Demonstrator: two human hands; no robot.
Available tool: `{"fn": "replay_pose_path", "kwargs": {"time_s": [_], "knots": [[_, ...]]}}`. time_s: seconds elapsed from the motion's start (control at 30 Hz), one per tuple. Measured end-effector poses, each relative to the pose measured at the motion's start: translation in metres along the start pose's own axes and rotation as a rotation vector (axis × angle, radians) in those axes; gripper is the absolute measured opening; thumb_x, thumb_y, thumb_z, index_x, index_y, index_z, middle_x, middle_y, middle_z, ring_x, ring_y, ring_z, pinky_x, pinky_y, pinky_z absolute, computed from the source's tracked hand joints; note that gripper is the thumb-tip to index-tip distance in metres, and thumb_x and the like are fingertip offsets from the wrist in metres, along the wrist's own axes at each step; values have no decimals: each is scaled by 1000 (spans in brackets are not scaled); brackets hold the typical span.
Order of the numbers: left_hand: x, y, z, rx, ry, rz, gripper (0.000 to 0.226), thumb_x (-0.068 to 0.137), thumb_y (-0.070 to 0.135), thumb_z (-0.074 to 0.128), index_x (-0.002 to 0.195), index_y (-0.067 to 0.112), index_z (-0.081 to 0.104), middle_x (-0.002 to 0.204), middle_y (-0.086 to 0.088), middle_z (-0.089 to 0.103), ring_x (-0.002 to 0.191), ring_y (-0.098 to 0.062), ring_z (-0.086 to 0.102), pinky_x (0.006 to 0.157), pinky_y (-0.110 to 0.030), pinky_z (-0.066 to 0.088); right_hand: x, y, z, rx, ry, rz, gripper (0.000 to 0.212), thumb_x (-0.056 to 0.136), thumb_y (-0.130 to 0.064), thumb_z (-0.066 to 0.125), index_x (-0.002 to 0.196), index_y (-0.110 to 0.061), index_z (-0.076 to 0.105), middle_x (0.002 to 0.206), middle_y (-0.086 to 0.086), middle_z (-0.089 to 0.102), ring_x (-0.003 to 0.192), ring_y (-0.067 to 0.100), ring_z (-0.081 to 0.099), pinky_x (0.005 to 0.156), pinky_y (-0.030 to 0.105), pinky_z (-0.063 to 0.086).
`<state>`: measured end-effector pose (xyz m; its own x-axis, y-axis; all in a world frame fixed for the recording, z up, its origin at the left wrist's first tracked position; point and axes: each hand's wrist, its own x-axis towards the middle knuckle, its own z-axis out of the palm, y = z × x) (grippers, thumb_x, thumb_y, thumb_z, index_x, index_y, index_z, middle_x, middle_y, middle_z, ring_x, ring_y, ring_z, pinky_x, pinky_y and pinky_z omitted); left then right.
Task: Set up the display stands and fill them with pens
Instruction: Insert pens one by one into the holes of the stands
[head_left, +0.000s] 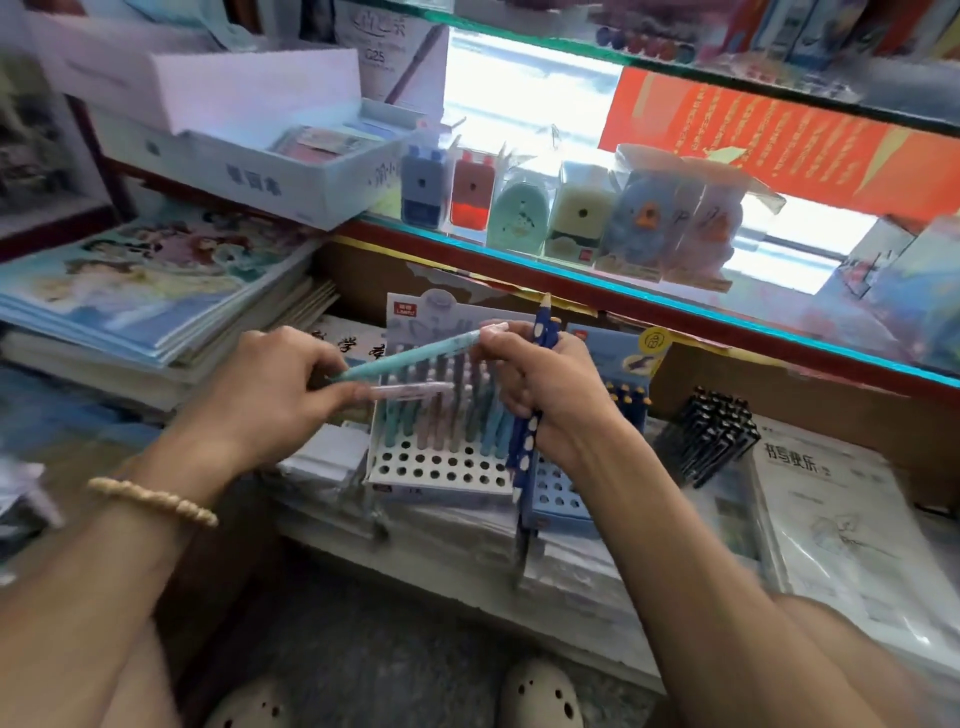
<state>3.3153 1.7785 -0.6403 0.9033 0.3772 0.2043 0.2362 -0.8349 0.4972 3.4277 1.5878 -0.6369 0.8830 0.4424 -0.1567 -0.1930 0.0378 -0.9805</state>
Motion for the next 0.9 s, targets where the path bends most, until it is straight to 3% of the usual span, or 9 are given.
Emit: {"fn": "replay_pose_path", "kwargs": {"time_s": [0.1, 0.17, 0.23, 0.3, 0.53, 0.7, 0.9], "knots": [[4, -25, -13, 47, -40, -205, 23, 89, 36, 70, 71, 22, 74, 64, 1, 65, 61, -14, 57, 55, -30, 37, 5, -6, -10, -45, 111, -96, 8, 91, -12, 68, 92, -6, 72, 78, 11, 67, 50, 5, 59, 46, 17, 46], [3, -39, -23, -103, -49, -289, 25, 89, 33, 70, 68, 22, 71, 64, -5, 69, 53, -14, 60, 57, -30, 42, 8, -9, -17, -208, 214, -172, 11, 88, -13, 71, 77, -17, 73, 77, 10, 71, 62, 9, 66, 57, 21, 54], [-1, -47, -30, -282, -7, -342, 23, 89, 27, 71, 69, 17, 72, 60, -7, 68, 42, -9, 57, 58, -30, 45, 12, -8, -18, -347, 239, -228, 8, 88, -14, 71, 81, -15, 71, 80, 8, 71, 64, 4, 67, 57, 15, 52], [-3, -48, -36, -420, 21, -382, 17, 89, 21, 70, 75, 12, 74, 61, -6, 68, 43, -9, 57, 59, -30, 46, 16, -5, -14, -454, 207, -295, 5, 89, -16, 72, 85, -13, 71, 81, 4, 71, 69, 1, 69, 59, 14, 53], [-8, -38, -38, -490, 46, -324, 7, 88, 15, 71, 82, 12, 73, 59, -3, 68, 37, 1, 53, 36, -13, 38, 36, 18, 16, -846, 41, -454, 4, 90, -16, 70, 85, -15, 72, 81, -3, 70, 76, 11, 68, 73, 28, 59], [-13, -41, -38, -425, 75, -265, 4, 85, 21, 75, 81, 20, 75, 63, 1, 71, 52, -2, 62, 52, -19, 42, 44, 32, 35, -979, -15, -435, 7, 92, -16, 67, 88, -14, 74, 78, 0, 71, 70, 13, 68, 65, 26, 58], [-15, -47, -41, -389, 73, -256, 1, 85, 21, 75, 85, 20, 76, 71, 3, 72, 65, -8, 66, 56, -19, 44, 49, 37, 46, -1014, -25, -440, 9, 94, -17, 66, 89, -13, 72, 78, -1, 67, 67, 10, 65, 62, 22, 53]]}}
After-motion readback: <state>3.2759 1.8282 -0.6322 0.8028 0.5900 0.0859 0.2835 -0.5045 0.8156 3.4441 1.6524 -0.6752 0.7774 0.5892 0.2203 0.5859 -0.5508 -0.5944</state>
